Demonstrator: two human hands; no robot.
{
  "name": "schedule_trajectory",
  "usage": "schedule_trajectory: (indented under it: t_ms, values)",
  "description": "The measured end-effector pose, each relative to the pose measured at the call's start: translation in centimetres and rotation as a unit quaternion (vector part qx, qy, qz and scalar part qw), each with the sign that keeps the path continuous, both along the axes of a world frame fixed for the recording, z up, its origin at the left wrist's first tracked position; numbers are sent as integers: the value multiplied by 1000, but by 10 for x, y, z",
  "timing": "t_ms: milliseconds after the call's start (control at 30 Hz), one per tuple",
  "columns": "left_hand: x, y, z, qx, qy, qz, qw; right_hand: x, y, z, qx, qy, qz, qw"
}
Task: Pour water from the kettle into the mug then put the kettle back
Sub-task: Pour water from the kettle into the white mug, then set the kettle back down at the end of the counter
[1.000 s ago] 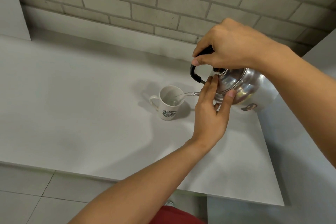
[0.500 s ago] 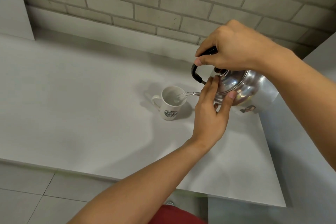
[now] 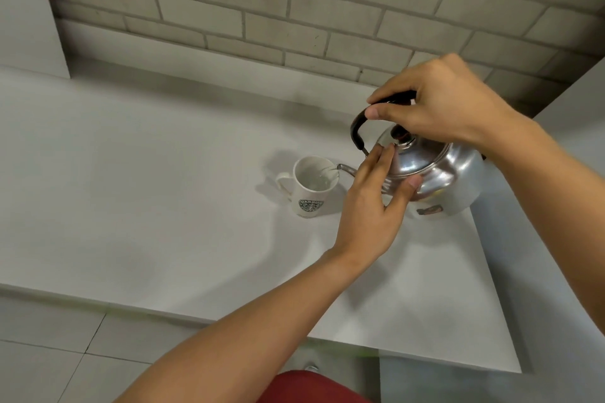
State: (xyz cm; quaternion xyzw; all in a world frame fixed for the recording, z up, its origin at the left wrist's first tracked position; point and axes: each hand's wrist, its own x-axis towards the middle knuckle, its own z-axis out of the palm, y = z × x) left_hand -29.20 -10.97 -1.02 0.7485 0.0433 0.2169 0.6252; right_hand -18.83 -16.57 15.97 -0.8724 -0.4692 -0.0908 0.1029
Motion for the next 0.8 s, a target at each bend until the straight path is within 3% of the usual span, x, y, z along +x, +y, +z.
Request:
schedule_trajectory:
  t_ms: [267, 533, 800]
  values:
    - [-8, 15, -2, 147, 4, -14, 989, -2, -43, -40, 162, 33, -59, 984]
    - [-17, 19, -2, 238, 21, -40, 970, 3, -81, -89, 337, 107, -104, 930]
    - [-8, 23, 28, 246, -61, 74, 965, 20, -101, -104, 389, 170, -95, 900]
